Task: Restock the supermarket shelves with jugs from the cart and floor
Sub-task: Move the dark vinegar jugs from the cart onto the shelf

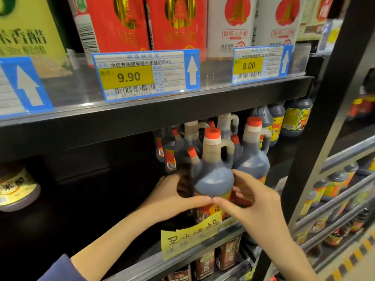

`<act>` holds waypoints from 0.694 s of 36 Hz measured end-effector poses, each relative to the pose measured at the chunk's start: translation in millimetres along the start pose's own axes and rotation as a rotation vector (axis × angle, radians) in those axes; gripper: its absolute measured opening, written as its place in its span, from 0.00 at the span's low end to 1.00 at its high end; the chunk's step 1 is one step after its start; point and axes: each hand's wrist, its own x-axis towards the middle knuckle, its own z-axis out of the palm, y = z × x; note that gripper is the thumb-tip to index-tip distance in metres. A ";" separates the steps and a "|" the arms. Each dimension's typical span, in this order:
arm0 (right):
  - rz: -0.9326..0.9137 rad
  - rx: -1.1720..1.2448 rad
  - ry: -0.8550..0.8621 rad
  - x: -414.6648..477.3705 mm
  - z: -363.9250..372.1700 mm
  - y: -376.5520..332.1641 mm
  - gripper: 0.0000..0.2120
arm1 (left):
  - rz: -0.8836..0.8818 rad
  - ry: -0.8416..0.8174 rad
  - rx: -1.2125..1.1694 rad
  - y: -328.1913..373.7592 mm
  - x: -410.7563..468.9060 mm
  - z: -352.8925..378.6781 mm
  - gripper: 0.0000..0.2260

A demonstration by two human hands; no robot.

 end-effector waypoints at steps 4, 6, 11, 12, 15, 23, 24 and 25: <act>0.082 0.063 -0.001 -15.6 14.3 7.0 0.41 | -0.014 0.105 0.059 19.2 -3.6 -13.6 0.36; 0.114 0.023 -0.021 -19.7 21.0 11.7 0.42 | -0.014 0.118 0.129 28.7 -4.8 -16.1 0.36; 0.209 -0.011 0.016 -22.9 31.7 18.3 0.43 | 0.050 0.105 0.121 39.9 -4.4 -19.7 0.23; 0.220 -0.012 0.031 -23.5 33.1 18.3 0.42 | 0.056 0.103 0.105 40.3 -4.0 -20.3 0.24; 0.237 -0.022 0.073 -25.7 36.5 16.2 0.40 | 0.078 0.087 0.055 37.9 -1.8 -21.5 0.24; 0.257 -0.094 0.108 -29.3 41.7 13.8 0.39 | 0.178 0.058 0.033 31.1 11.0 -25.1 0.20; 0.255 -0.080 0.108 -29.4 41.7 13.6 0.40 | 0.186 0.057 0.030 30.4 11.7 -24.6 0.20; 0.247 -0.069 0.107 -29.3 41.4 13.3 0.40 | 0.195 0.058 0.032 29.4 12.4 -24.1 0.21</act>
